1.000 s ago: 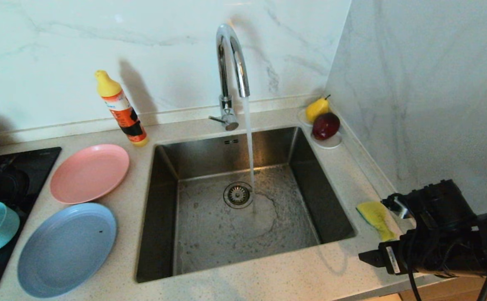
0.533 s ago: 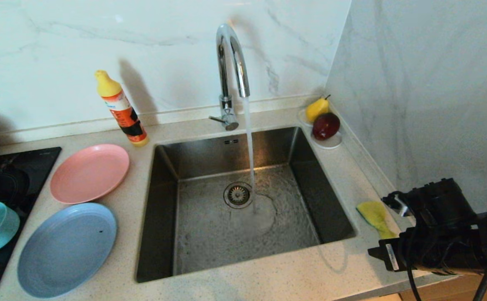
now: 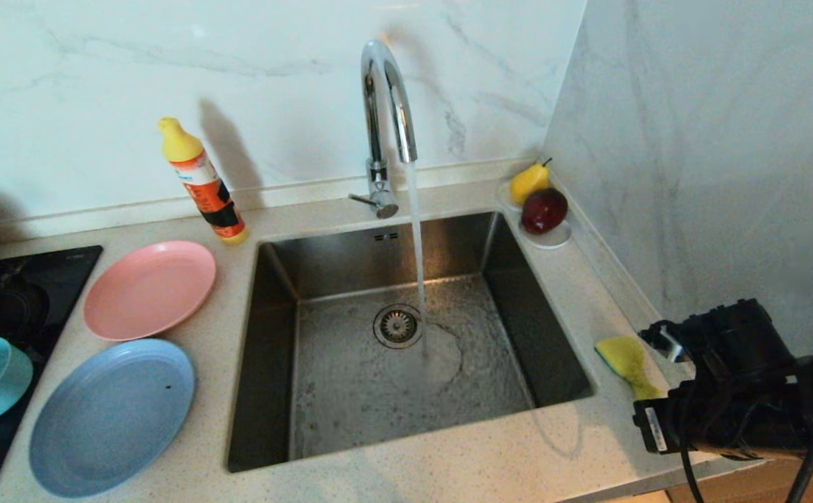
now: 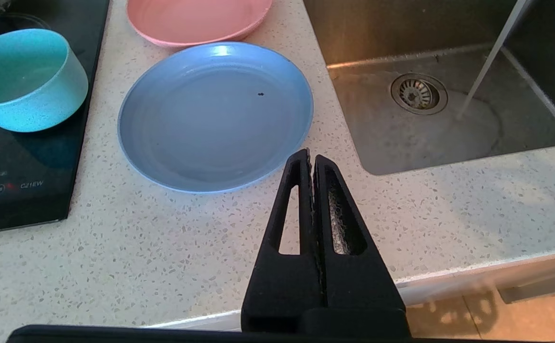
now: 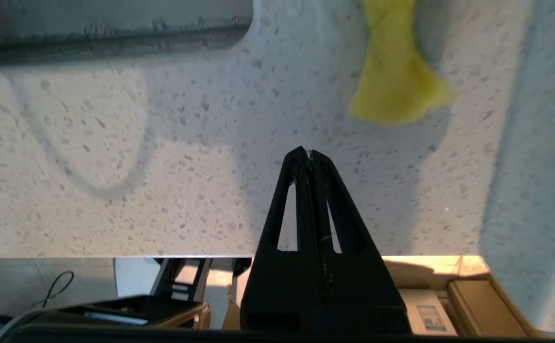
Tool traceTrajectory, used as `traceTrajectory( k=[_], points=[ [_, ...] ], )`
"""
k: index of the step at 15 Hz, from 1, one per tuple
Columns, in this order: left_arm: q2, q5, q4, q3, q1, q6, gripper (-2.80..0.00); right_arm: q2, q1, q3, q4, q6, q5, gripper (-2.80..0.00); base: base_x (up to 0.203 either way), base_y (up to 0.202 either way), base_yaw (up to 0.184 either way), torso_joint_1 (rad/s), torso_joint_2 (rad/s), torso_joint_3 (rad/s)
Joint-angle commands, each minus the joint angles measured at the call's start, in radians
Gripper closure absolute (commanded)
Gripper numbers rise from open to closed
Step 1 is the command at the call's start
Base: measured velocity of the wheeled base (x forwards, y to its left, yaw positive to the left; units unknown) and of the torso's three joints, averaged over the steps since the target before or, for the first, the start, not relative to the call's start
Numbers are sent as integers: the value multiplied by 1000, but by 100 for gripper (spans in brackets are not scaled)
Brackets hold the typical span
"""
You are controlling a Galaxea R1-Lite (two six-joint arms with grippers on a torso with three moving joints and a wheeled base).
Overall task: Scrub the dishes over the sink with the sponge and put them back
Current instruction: Pick up a bowl and the sponge
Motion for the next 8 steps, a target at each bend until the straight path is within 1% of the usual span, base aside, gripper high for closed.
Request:
traceTrajectory(
  k=[1,2,3,8],
  points=[
    [1,0,-1,18,-1,0,0,-23,-1,-9,-2,-5,-3,0,0,0,0,0,0,0],
    [1,0,-1,18,1,0,0,-24,-1,-8,-2,-21,-3,0,0,0,0,0,0,0],
    [1,0,-1,18,1,0,0,-24,-1,-4,-2,-43,-3,-280,0,0,0,0,0,0],
    [1,0,-1,18,1,0,0,2,-2,-43,-2,-53,-11,-280,0,0,0,0,0,0]
  ],
)
